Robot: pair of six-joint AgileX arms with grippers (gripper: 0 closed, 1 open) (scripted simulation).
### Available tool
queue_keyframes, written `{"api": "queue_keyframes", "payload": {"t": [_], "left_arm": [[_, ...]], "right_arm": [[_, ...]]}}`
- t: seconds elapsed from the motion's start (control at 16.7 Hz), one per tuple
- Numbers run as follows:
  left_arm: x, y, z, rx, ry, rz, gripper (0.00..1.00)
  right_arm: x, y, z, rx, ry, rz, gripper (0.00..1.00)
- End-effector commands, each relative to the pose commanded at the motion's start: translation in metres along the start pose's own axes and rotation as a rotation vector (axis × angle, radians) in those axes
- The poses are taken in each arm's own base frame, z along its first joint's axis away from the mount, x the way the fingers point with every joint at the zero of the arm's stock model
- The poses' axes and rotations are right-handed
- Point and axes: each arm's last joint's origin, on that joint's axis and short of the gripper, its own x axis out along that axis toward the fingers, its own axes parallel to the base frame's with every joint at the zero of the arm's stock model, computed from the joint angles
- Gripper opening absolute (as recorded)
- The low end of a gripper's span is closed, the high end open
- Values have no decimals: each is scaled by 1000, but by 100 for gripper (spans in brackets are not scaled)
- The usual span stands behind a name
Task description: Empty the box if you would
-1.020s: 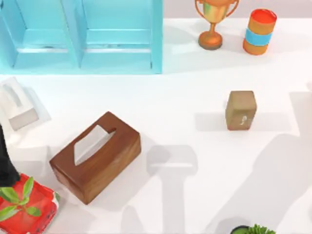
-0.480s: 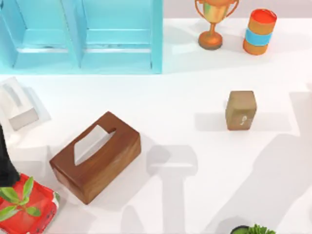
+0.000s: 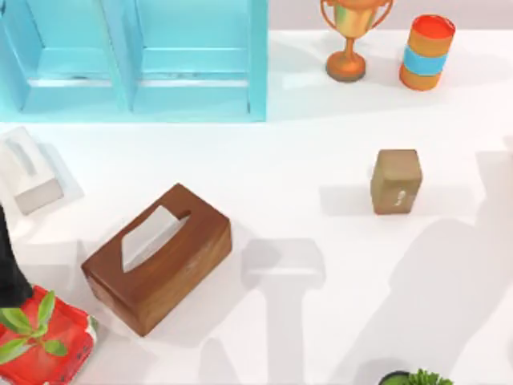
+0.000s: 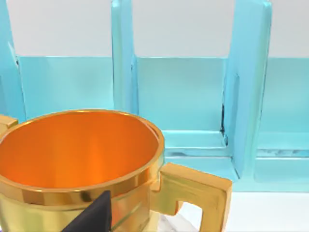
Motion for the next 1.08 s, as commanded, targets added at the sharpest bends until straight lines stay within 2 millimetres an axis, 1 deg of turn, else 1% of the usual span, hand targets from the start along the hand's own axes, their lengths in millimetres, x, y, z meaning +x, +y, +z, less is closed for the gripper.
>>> {"api": "queue_keyframes", "payload": {"t": [0.12,0.18,0.3,0.42,0.48,0.6,0.78,0.9,1.02,1.08], "left_arm": [[0,0,0,0,0,0,100],[0,0,0,0,0,0,100],[0,0,0,0,0,0,100],[0,0,0,0,0,0,100],[0,0,0,0,0,0,100],[0,0,0,0,0,0,100],[0,0,0,0,0,0,100],[0,0,0,0,0,0,100],[0,0,0,0,0,0,100],[0,0,0,0,0,0,100]], "right_arm": [[-36,3,1,15,-33,-1,0],[-49,5,1,6,-37,2,0],[-65,8,0,-33,-22,3,0],[-78,16,-4,-96,-17,-4,0],[-79,19,-4,-122,-8,-7,0],[-74,21,-3,-145,12,-6,0],[-74,19,-3,-137,11,-6,0],[-71,23,-3,-135,20,-10,0],[-61,41,0,-135,49,-24,0],[-57,56,1,-139,56,-35,0]]}}
